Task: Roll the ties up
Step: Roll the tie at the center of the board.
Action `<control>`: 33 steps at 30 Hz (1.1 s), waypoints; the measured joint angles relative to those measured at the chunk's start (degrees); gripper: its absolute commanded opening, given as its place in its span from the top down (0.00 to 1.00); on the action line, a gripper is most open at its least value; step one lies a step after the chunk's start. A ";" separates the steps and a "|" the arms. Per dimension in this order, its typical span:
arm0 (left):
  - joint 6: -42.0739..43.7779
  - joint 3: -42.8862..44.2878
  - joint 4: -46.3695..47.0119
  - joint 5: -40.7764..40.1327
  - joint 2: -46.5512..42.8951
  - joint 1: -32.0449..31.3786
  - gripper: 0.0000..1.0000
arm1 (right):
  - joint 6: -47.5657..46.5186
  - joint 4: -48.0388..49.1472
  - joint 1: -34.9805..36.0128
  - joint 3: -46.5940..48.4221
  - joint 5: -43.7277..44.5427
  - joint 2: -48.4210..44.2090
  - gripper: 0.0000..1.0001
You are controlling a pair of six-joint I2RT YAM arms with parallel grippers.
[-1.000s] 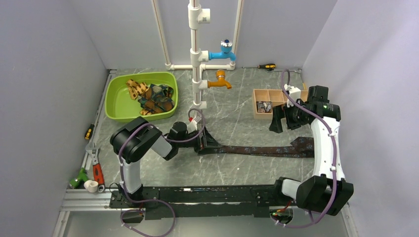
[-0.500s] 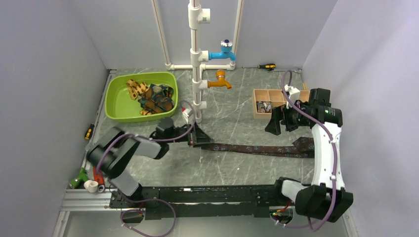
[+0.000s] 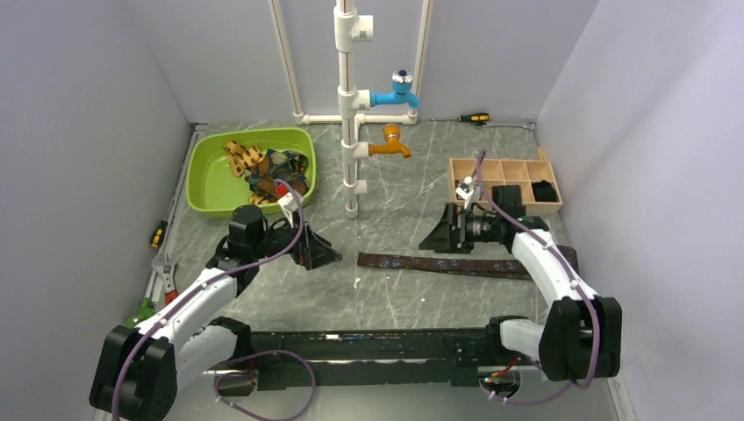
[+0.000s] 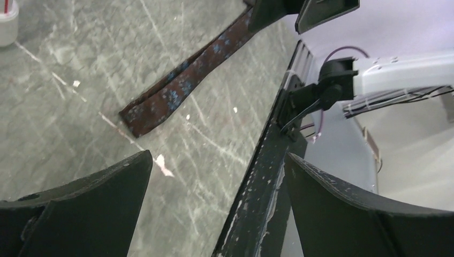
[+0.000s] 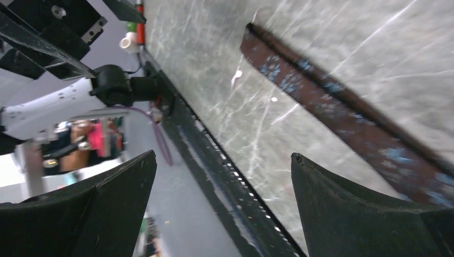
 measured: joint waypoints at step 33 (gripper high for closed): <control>14.10 -1.14 -6.86 2.21 2.69 0.48 0.01 | 32.98 55.06 19.12 -2.64 -15.52 44.17 0.12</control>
